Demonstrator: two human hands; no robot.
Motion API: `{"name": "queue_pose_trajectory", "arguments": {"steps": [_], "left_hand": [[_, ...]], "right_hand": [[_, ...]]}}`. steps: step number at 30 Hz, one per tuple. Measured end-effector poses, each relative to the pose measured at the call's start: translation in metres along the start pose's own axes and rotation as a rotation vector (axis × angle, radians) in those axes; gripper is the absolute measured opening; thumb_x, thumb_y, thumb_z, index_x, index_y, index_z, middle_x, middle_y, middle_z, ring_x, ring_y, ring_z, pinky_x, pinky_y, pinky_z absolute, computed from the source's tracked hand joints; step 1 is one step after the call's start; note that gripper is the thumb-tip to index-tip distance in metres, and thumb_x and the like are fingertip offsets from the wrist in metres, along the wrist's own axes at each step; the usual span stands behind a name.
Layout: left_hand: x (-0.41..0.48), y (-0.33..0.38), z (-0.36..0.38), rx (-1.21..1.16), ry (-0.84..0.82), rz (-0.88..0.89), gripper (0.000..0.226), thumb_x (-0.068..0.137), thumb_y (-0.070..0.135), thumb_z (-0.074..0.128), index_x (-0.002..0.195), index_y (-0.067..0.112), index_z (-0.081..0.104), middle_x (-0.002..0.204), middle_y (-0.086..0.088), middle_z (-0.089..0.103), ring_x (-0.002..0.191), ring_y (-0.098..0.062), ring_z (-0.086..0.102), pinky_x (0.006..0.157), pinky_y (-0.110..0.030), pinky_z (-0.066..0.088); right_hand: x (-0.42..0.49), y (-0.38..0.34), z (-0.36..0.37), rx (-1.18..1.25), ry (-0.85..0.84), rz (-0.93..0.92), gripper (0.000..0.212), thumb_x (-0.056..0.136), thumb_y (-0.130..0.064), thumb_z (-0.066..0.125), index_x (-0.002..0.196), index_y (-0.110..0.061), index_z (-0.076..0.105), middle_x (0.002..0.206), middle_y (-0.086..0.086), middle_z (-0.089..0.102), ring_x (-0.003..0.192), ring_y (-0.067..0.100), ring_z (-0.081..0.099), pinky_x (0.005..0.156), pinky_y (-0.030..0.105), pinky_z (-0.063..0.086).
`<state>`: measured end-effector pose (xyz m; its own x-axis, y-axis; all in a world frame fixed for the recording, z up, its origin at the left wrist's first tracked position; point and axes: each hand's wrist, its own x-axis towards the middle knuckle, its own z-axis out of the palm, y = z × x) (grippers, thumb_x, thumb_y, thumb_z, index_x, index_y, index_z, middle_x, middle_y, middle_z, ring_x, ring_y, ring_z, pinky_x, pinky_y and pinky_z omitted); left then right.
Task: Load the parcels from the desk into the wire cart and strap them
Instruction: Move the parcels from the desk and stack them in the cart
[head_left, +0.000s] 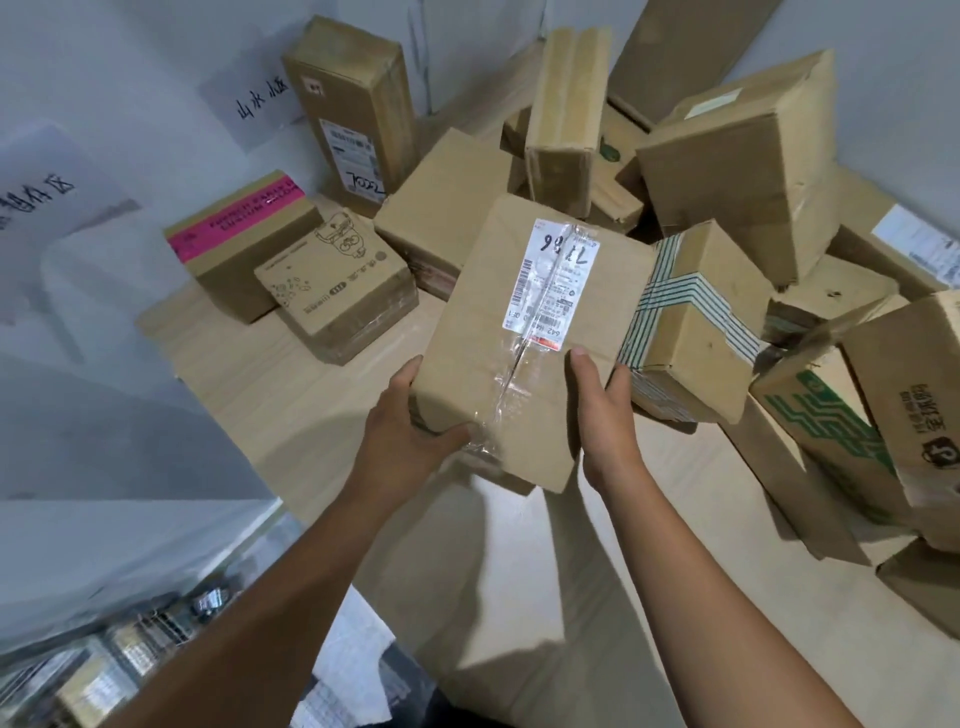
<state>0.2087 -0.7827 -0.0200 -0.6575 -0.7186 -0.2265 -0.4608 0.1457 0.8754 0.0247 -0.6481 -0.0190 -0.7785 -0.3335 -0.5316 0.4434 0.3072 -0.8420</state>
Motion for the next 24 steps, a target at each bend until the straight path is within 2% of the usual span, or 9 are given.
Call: {"name": "queue_pose_trajectory", "arguments": {"steps": [1,3,5,9,12,13,16,19,24], "left_hand": [[-0.001,0.002,0.001,-0.046,0.004,-0.021,0.092,0.068,0.034,0.096,0.143,0.04,0.043,0.124,0.03,0.056,0.103,0.01,0.057,0.081,-0.012,0.048],[-0.004,0.007,0.003,-0.135,0.022,-0.048,0.096,0.07,0.025,0.096,0.149,0.028,0.042,0.134,0.016,0.055,0.116,-0.003,0.057,0.088,-0.015,0.048],[-0.011,0.012,0.0,-0.204,0.062,-0.04,0.097,0.069,0.024,0.096,0.15,0.028,0.042,0.141,0.011,0.051,0.127,-0.011,0.053,0.101,-0.031,0.051],[-0.047,0.021,-0.017,-0.444,0.187,-0.049,0.096,0.062,0.042,0.097,0.141,0.038,0.043,0.123,0.032,0.055,0.123,0.0,0.055,0.109,-0.04,0.051],[-0.084,0.019,-0.032,-0.574,0.33,-0.069,0.078,0.06,0.057,0.091,0.124,0.045,0.048,0.135,0.004,0.055,0.124,-0.019,0.059,0.104,-0.047,0.054],[-0.097,0.015,-0.039,-0.606,0.383,-0.078,0.072,0.062,0.058,0.089,0.121,0.047,0.048,0.134,-0.001,0.056,0.121,-0.019,0.06,0.1,-0.045,0.056],[-0.136,-0.002,-0.063,-0.739,0.554,-0.052,0.059,0.067,0.055,0.086,0.114,0.054,0.052,0.116,0.015,0.064,0.104,-0.003,0.065,0.082,-0.025,0.056],[-0.185,-0.027,-0.09,-0.841,0.736,-0.048,0.064,0.066,0.062,0.089,0.117,0.048,0.052,0.122,0.008,0.063,0.108,-0.008,0.065,0.084,-0.023,0.055],[-0.293,-0.072,-0.129,-0.919,1.109,0.011,0.057,0.078,0.037,0.082,0.121,0.031,0.045,0.11,0.01,0.069,0.103,-0.007,0.068,0.084,-0.02,0.054]], "right_hand": [[-0.001,0.001,0.001,0.041,-0.02,0.016,0.066,0.079,-0.072,0.068,0.132,-0.038,0.046,0.115,-0.033,0.064,0.106,-0.01,0.063,0.102,0.038,0.049],[-0.004,0.001,0.002,0.131,-0.05,0.06,0.075,0.081,-0.07,0.07,0.143,-0.037,0.043,0.127,-0.019,0.068,0.116,0.006,0.067,0.105,0.045,0.053],[-0.014,-0.001,0.003,0.201,-0.067,0.088,0.083,0.08,-0.069,0.073,0.15,-0.04,0.038,0.133,-0.011,0.068,0.119,0.013,0.068,0.105,0.049,0.054],[-0.051,-0.006,0.012,0.315,-0.135,0.061,0.062,0.089,-0.058,0.072,0.144,-0.047,0.046,0.127,-0.013,0.073,0.114,0.012,0.072,0.086,0.041,0.062],[-0.091,-0.004,0.033,0.334,-0.22,0.075,0.05,0.094,-0.049,0.071,0.14,-0.043,0.052,0.129,-0.01,0.073,0.116,0.014,0.072,0.093,0.046,0.06],[-0.106,-0.003,0.042,0.324,-0.246,0.087,0.048,0.095,-0.047,0.071,0.139,-0.042,0.053,0.129,-0.009,0.073,0.116,0.016,0.072,0.098,0.05,0.058],[-0.148,0.005,0.069,0.249,-0.309,0.099,0.049,0.093,-0.047,0.071,0.138,-0.044,0.051,0.128,-0.012,0.072,0.117,0.016,0.071,0.101,0.052,0.056],[-0.196,0.021,0.102,0.157,-0.394,0.089,0.054,0.093,-0.048,0.072,0.14,-0.045,0.046,0.125,-0.015,0.073,0.113,0.012,0.072,0.093,0.044,0.061],[-0.298,0.068,0.154,-0.009,-0.63,0.078,0.059,0.097,-0.045,0.071,0.147,-0.044,0.04,0.13,-0.014,0.071,0.113,0.011,0.072,0.1,0.044,0.058]]}}
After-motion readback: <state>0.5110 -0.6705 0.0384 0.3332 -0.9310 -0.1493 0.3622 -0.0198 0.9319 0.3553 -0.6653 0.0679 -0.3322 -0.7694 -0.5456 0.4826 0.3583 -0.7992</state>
